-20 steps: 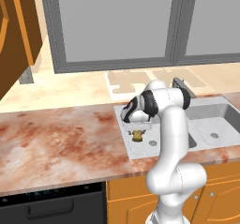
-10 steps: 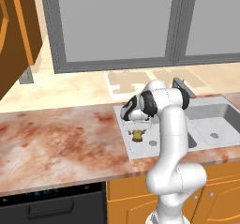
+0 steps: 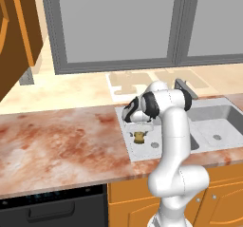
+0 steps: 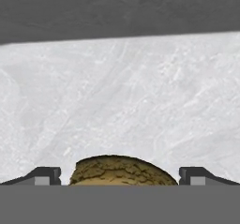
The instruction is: Pick up the sponge and bar soap from the sink, and place them back in the cabinet, and close the cabinet doors.
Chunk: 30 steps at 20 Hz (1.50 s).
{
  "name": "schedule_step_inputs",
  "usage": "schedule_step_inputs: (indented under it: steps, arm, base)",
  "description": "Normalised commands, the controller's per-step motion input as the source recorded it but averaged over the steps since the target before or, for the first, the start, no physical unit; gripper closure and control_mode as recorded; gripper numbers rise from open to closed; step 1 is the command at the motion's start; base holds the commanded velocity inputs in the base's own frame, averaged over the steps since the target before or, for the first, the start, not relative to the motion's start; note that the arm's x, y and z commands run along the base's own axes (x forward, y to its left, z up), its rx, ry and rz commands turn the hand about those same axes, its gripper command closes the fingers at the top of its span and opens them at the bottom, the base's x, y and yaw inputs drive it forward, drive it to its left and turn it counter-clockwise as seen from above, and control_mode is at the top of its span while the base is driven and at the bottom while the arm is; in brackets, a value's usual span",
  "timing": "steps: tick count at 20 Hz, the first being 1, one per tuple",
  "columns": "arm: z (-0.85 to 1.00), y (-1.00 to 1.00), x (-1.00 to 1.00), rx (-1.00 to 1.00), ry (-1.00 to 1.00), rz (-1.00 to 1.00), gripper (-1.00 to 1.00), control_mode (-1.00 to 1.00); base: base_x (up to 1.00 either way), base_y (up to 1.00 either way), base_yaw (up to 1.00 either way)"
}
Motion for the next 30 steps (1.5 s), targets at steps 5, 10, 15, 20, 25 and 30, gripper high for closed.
schedule_step_inputs:
  steps: [5,10,15,20,25,30]
  arm:
    - [0.00,0.00,-0.11,0.00,0.00,0.00,-1.00,-1.00]
    - [0.00,0.00,-0.22,0.00,0.00,0.00,-1.00,-1.00]
    - [0.00,0.00,-0.18,0.00,0.00,0.00,-1.00,-1.00]
    - [-0.01,0.00,-0.08,0.00,0.00,0.00,-1.00,-1.00]
    - [-0.09,0.00,0.00,0.00,0.00,0.00,1.00,-1.00]
    - [-0.11,0.00,0.02,0.00,0.00,0.00,1.00,-1.00]
  base:
    - [0.00,0.00,0.00]
    - [0.00,0.00,0.00]
    - [0.00,0.00,0.00]
    - [0.00,0.00,0.00]
    - [0.00,0.00,0.00]
    - [0.00,0.00,0.00]
